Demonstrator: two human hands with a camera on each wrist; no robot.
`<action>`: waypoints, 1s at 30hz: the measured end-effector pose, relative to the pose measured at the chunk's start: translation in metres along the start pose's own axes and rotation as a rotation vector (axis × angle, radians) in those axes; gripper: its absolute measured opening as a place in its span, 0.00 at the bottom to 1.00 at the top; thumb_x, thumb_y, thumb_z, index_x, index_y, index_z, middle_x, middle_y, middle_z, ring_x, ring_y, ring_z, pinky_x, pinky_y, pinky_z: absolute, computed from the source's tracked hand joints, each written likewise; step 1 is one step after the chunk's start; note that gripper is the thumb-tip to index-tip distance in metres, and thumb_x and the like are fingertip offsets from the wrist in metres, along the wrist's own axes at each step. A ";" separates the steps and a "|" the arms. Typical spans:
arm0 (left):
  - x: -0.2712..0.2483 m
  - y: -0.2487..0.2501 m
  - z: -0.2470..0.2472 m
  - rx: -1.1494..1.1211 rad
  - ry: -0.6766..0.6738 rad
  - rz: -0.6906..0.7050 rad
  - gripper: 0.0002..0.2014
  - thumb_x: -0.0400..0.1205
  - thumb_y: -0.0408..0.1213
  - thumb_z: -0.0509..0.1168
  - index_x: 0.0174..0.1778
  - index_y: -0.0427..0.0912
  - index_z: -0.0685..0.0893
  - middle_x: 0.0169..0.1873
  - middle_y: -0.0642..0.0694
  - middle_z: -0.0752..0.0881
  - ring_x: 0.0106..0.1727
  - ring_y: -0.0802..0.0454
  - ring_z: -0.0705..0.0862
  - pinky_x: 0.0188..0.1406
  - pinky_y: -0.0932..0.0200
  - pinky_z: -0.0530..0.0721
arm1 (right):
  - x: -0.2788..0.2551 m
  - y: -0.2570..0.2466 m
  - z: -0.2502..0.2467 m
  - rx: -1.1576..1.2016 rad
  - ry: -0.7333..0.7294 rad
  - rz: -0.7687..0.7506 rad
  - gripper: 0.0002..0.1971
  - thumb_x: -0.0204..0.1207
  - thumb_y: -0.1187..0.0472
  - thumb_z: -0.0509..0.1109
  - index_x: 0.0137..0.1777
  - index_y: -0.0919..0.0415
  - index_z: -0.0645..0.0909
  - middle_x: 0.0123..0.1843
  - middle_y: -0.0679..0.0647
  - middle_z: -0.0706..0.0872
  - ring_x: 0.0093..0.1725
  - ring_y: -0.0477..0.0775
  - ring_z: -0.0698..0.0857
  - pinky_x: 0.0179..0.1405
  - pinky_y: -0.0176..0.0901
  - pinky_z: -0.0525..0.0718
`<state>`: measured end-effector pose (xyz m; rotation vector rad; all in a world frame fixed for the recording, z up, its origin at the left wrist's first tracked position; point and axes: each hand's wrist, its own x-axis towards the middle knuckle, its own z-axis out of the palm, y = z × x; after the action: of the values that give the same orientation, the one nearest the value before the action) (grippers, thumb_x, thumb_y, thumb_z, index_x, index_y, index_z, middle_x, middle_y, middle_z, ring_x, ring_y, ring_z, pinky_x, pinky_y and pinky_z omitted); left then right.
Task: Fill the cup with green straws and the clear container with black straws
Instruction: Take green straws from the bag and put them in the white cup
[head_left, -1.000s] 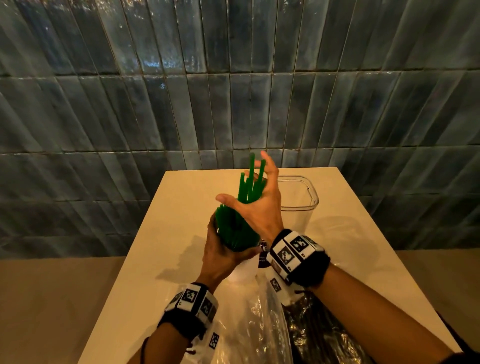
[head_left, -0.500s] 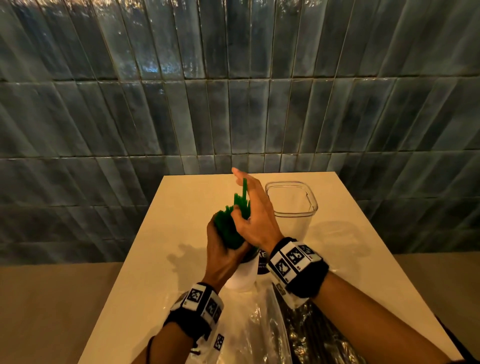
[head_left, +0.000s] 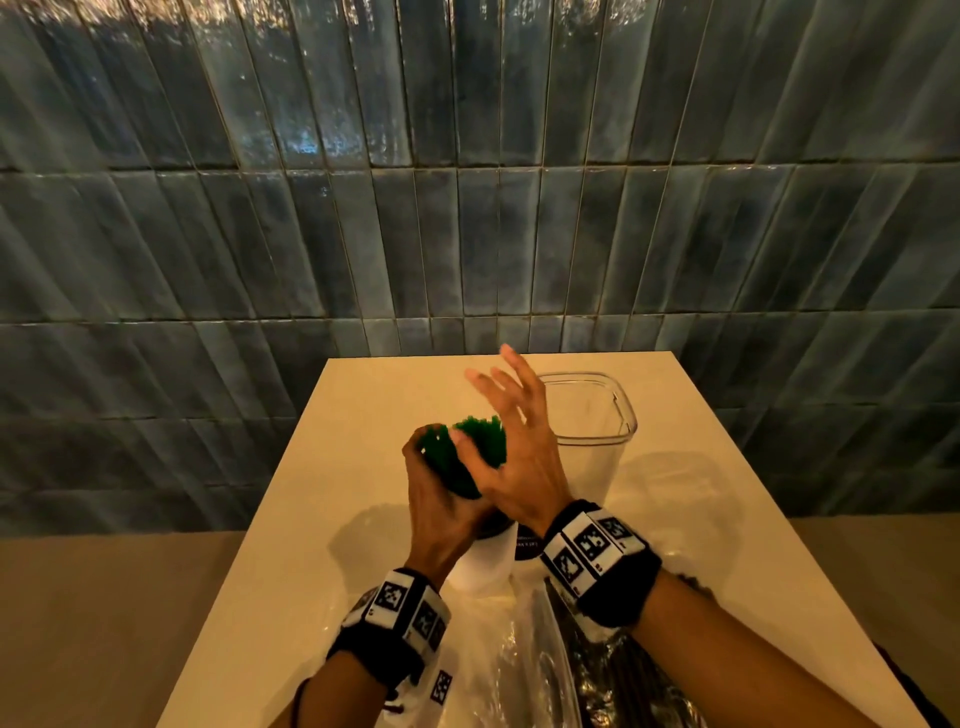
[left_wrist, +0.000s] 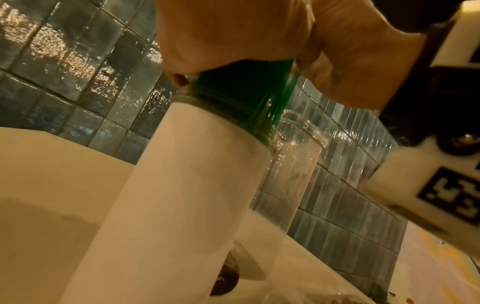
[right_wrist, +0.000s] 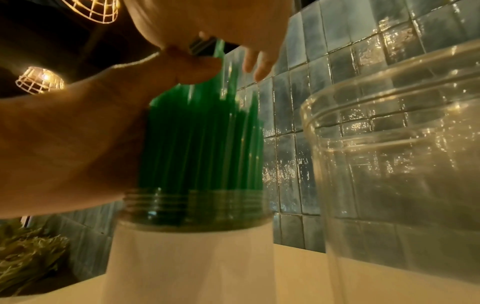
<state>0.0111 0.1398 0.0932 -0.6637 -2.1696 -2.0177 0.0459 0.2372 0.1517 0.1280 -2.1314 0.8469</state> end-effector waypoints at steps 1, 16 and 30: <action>-0.001 -0.002 0.000 0.010 -0.038 -0.017 0.49 0.53 0.54 0.79 0.68 0.55 0.60 0.60 0.58 0.75 0.57 0.65 0.79 0.52 0.72 0.79 | 0.001 -0.001 -0.001 0.002 0.011 0.024 0.29 0.74 0.47 0.66 0.75 0.46 0.63 0.81 0.51 0.56 0.78 0.33 0.54 0.72 0.31 0.62; 0.000 -0.018 0.003 0.079 -0.096 -0.092 0.63 0.51 0.49 0.85 0.79 0.48 0.55 0.67 0.60 0.73 0.66 0.68 0.74 0.67 0.73 0.71 | 0.002 -0.003 -0.004 -0.012 -0.377 0.389 0.44 0.58 0.32 0.76 0.74 0.44 0.67 0.78 0.47 0.60 0.73 0.45 0.65 0.69 0.40 0.69; -0.008 -0.026 0.000 0.039 -0.158 -0.128 0.62 0.46 0.56 0.85 0.74 0.52 0.59 0.69 0.48 0.73 0.67 0.53 0.77 0.65 0.48 0.81 | 0.005 0.000 -0.012 -0.248 -0.598 0.328 0.37 0.64 0.35 0.74 0.72 0.45 0.70 0.74 0.48 0.66 0.70 0.53 0.72 0.67 0.50 0.77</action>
<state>0.0087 0.1366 0.0659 -0.7199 -2.3918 -2.0413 0.0505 0.2457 0.1600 -0.1181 -2.8582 0.7821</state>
